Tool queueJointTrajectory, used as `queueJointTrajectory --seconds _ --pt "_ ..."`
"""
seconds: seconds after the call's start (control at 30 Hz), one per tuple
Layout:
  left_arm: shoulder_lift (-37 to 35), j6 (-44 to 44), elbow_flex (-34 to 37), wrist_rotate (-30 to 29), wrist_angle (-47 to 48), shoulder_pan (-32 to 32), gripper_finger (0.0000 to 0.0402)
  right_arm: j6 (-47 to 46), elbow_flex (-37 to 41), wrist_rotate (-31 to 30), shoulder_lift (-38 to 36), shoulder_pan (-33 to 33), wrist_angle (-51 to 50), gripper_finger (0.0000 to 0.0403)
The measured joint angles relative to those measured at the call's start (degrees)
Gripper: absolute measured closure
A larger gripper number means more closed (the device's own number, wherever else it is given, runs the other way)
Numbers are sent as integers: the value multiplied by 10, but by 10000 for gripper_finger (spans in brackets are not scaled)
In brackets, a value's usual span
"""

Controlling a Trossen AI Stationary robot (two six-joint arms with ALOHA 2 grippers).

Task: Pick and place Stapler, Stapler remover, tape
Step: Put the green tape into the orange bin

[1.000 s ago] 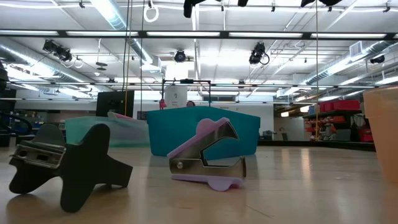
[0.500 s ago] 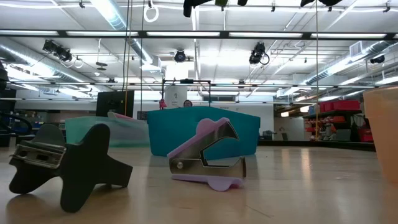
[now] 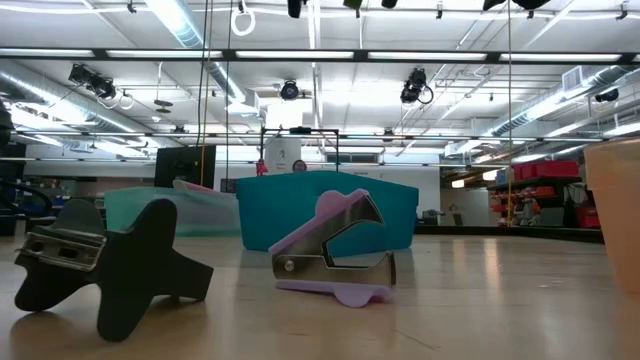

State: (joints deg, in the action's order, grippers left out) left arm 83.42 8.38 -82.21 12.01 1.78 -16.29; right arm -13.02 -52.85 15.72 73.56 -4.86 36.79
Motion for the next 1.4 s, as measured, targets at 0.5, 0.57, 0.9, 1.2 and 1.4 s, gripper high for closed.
queueJointTrajectory --seconds 0.5,0.57,0.9,1.2,1.4 --pt "-82 -16 0 -25 92 0 181 30 0 84 0 0 -12 299" --pt "-84 -15 0 -29 91 0 181 34 0 106 0 0 -18 301" --pt "-87 -12 0 -30 97 0 181 37 1 177 -13 0 -88 309" --pt "-87 -11 0 -30 97 0 181 71 1 158 -89 2 -206 311" --pt "-87 -11 0 -37 97 0 181 92 1 132 -144 23 -345 312"
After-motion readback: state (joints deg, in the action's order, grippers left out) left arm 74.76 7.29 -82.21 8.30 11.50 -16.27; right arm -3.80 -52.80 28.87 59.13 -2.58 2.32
